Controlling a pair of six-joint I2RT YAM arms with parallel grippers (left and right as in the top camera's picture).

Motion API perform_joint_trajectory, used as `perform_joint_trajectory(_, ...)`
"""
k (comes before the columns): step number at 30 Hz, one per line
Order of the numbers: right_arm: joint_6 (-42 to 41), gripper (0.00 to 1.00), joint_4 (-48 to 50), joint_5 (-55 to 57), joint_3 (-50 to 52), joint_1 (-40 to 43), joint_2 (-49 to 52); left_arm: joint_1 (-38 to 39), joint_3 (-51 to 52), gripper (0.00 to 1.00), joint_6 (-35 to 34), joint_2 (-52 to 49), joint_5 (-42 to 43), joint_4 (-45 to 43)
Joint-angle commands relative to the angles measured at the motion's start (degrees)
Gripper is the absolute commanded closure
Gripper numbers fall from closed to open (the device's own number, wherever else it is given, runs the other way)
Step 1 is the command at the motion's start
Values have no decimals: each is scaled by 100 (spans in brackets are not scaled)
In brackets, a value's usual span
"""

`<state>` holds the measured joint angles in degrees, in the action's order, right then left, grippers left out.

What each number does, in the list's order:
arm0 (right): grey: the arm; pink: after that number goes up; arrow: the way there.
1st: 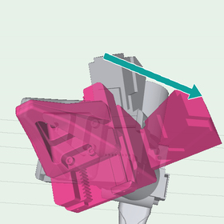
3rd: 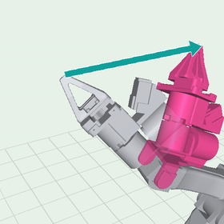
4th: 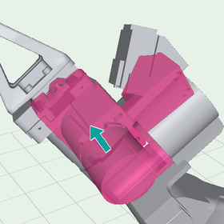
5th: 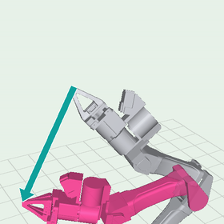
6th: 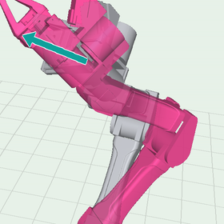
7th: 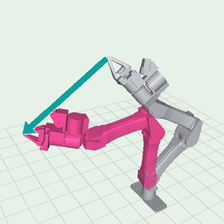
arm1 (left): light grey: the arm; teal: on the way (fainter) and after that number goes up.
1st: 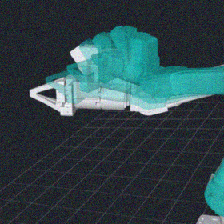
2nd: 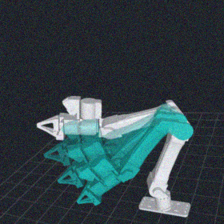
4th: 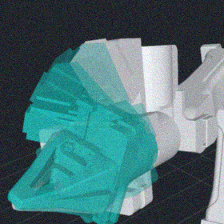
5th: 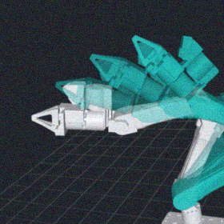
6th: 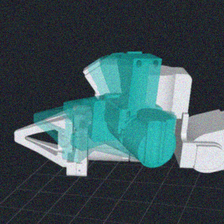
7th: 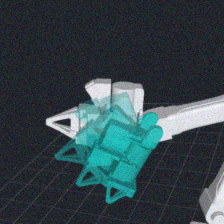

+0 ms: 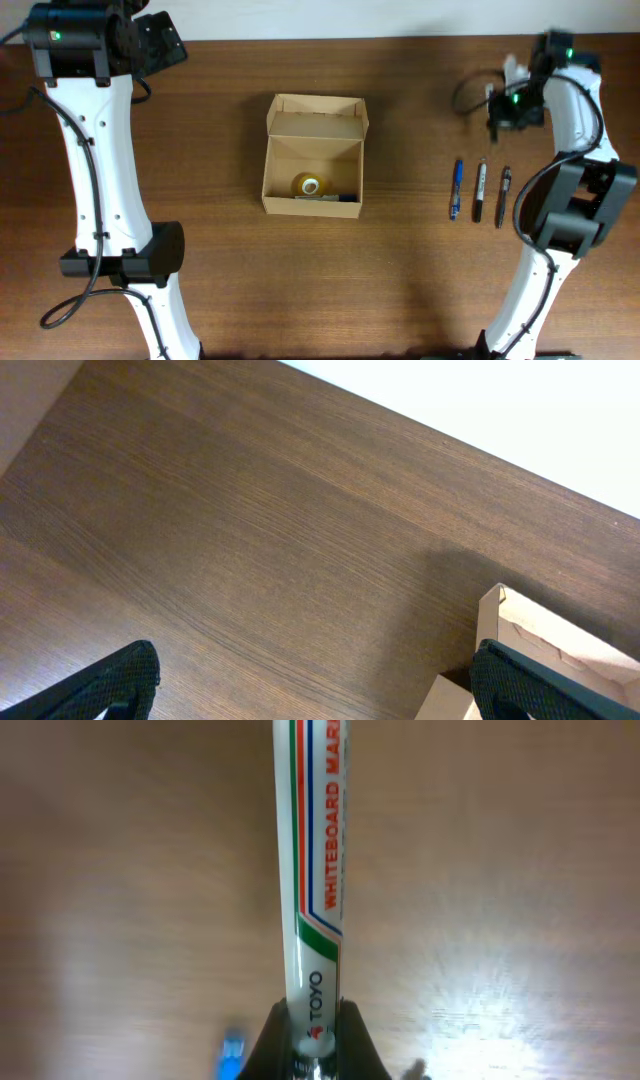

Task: Pack container
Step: 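Move the right gripper to the second white marker and grasp it, then carry the white marker into the box and release it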

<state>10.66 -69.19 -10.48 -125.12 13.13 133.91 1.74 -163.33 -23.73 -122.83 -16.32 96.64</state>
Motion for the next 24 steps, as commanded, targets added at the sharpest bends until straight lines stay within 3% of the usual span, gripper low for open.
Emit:
perform_joint_trajectory(1,-24,96,-398,-352,-1143,-426,-616,-31,22,0,48,-26,4,2)
perform_joint_trajectory(6,625,96,-1366,-315,-2754,-1423,-817,-31,22,0,48,-26,2,2)
perform_joint_trajectory(10,1683,96,-1958,48,-3073,-2535,-896,-31,22,0,48,-26,4,2)
perform_joint_trajectory(17,2562,96,-2201,70,-2337,-3805,-872,-31,22,0,48,-26,4,2)
perform_joint_trajectory(24,2618,96,-1200,496,-664,-4472,-726,-31,22,0,48,-26,4,2)
